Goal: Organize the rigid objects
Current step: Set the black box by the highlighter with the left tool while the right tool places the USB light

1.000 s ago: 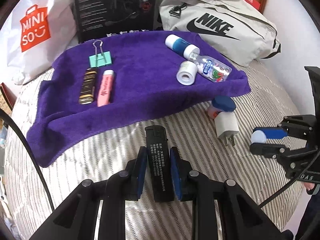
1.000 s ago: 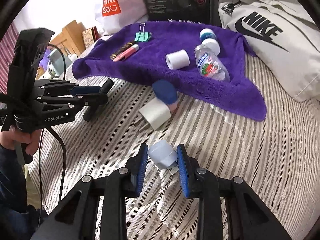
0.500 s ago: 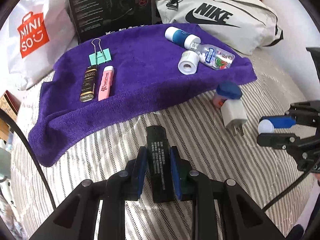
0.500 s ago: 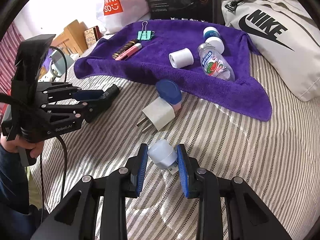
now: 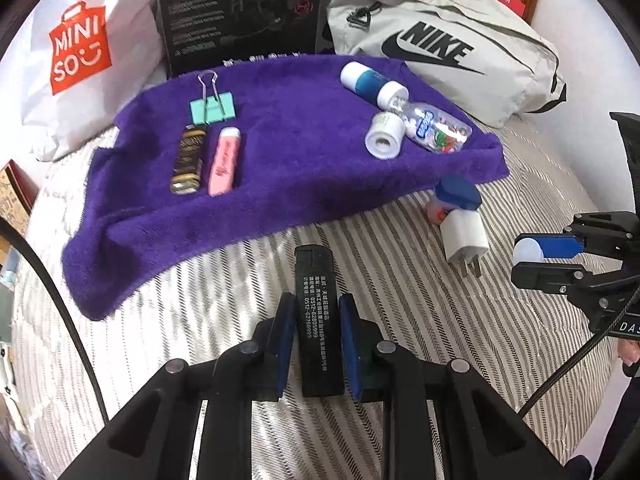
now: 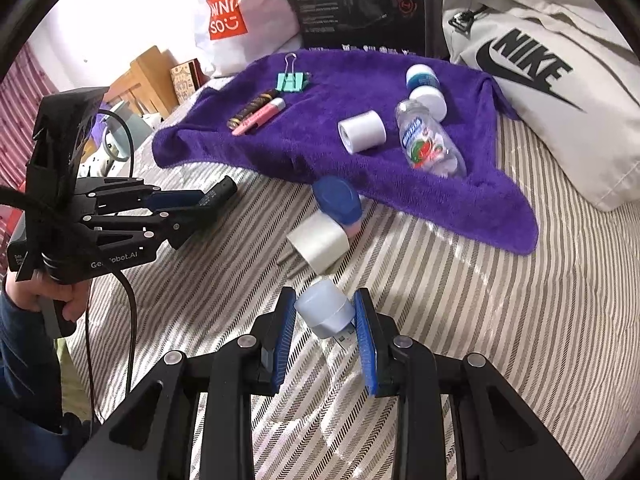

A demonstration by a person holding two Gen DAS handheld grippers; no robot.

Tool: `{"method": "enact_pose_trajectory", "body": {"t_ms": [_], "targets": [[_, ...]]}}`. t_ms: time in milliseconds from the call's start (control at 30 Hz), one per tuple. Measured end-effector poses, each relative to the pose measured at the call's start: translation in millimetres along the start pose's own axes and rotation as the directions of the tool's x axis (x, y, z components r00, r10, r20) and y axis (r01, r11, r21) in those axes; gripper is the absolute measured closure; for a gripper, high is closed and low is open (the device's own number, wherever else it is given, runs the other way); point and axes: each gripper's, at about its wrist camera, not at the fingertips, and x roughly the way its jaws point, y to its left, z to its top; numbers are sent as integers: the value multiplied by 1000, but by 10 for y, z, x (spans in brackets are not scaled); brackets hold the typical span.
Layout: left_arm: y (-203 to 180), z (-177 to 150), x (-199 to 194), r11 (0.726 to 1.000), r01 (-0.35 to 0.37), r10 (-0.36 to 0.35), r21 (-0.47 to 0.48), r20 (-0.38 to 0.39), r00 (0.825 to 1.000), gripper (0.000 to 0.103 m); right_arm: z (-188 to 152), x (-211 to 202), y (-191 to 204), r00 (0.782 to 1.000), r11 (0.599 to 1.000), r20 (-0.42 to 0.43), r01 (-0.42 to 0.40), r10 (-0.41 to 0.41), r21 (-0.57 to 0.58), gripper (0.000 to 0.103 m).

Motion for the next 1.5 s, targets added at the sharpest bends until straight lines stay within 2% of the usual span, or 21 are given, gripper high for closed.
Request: {"method": "enact_pose_trajectory", "body": {"t_ms": [433, 667, 1133, 1500], "targets": [[126, 329, -315, 1000, -11, 11, -3, 70, 997, 82, 586, -75, -9, 998, 998, 55, -24, 26, -53, 73], [258, 646, -224, 1000, -22, 22, -10, 74, 997, 82, 972, -28, -77, 996, 998, 92, -6, 12, -63, 73], [529, 995, 178, 999, -2, 5, -50, 45, 999, 82, 1658, 685, -426, 997, 996, 26, 74, -73, -45, 73], [722, 1033, 375, 997, -2, 4, -81, 20, 1000, 82, 1758, 1183, -327, 993, 988, -46, 106, -111, -115, 73]]}}
